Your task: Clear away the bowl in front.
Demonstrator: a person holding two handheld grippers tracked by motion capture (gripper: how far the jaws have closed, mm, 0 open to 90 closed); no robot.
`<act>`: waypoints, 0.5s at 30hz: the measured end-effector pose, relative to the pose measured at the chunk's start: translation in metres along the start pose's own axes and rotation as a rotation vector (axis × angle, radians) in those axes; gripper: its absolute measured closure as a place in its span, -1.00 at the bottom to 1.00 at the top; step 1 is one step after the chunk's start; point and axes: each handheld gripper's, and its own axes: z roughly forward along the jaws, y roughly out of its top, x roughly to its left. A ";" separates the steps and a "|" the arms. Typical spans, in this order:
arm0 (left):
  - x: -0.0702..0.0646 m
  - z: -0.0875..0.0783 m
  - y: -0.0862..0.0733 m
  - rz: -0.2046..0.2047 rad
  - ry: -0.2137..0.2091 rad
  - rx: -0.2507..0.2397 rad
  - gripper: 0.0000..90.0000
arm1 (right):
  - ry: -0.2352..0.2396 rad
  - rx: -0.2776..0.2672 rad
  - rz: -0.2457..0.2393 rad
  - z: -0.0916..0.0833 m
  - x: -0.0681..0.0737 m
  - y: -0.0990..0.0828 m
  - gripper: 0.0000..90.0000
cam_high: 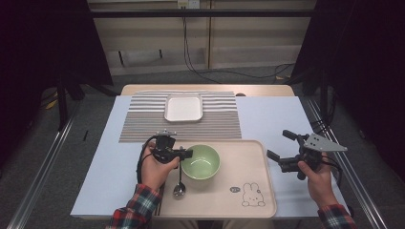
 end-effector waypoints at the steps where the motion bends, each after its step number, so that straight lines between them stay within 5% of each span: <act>1: 0.001 0.000 0.000 -0.003 -0.003 0.000 0.80 | 0.000 0.000 0.001 0.000 0.000 0.000 -0.98; 15: 0.003 -0.001 -0.001 -0.033 -0.021 -0.014 0.64 | -0.001 -0.002 0.001 -0.001 0.000 0.000 -0.98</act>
